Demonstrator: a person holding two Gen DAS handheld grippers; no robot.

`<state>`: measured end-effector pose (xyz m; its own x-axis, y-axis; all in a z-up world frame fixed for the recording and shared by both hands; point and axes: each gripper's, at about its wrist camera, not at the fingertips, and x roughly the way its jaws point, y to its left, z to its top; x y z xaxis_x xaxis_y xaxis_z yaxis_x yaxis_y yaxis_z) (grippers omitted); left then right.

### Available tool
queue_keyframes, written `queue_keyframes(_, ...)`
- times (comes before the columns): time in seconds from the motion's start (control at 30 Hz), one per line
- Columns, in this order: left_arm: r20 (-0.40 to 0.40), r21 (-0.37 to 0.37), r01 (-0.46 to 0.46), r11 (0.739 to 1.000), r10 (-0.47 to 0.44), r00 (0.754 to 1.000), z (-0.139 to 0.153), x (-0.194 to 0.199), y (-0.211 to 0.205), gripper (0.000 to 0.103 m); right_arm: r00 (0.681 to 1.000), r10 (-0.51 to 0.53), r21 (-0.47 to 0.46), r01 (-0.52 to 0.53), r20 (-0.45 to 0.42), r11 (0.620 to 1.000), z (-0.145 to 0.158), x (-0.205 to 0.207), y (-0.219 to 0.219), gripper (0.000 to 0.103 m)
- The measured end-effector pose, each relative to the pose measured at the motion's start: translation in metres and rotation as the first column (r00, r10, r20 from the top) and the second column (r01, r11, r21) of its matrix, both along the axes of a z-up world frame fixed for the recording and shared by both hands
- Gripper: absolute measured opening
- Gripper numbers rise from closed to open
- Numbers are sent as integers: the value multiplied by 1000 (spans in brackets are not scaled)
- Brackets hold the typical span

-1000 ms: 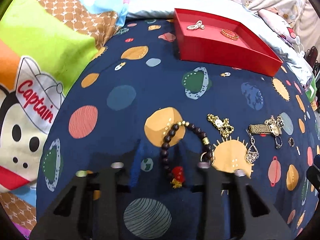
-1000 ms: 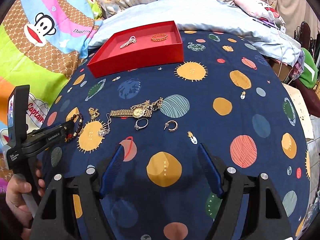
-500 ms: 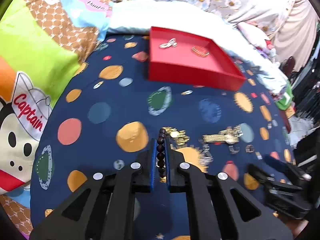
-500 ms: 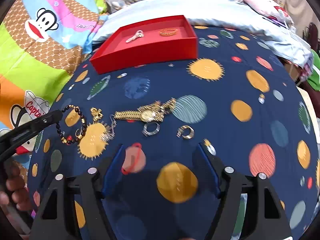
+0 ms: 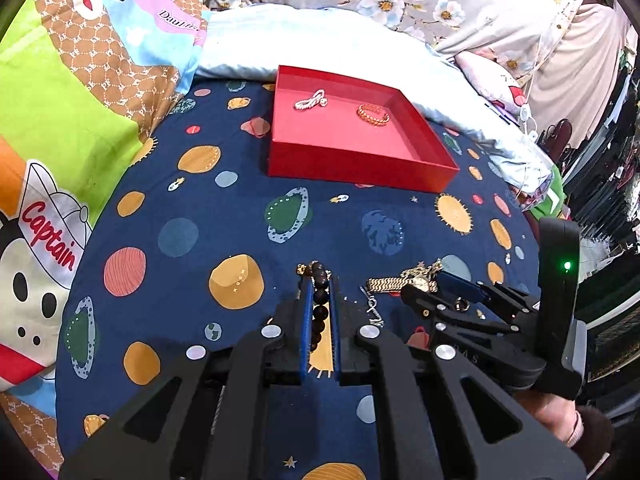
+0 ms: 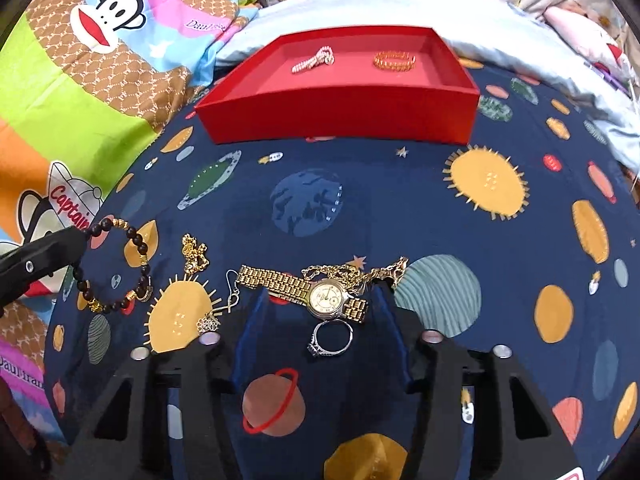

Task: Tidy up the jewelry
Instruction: 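Grasp the gold watch with the right tool while the left tool holds the bracelet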

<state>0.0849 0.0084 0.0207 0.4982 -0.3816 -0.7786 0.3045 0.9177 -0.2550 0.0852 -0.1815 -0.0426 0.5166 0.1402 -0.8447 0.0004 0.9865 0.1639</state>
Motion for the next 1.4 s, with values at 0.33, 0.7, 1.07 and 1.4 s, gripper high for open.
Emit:
queue_keyframes(0.33, -28, 31, -12, 999, 13, 1000, -15, 4, 2, 7, 999, 26, 48, -24, -45, 999, 2, -18, 7, 36)
queue_keyframes(0.7, -29, 39, -10, 999, 11, 1000, -17, 5, 4, 7, 999, 29, -20, -30, -28, 999, 0, -4, 18, 36)
queue_keyframes(1.07, -29, 27, -12, 1000, 13, 999, -14, 5, 7, 7, 999, -26, 11, 27, -25, 1000, 3, -17, 6, 21)
queue_keyframes(1.4, 3, -9, 6, 1000, -6, 1000, 8, -3, 8, 7, 994, -83, 53, 79, 65, 995, 47, -40, -11, 21)
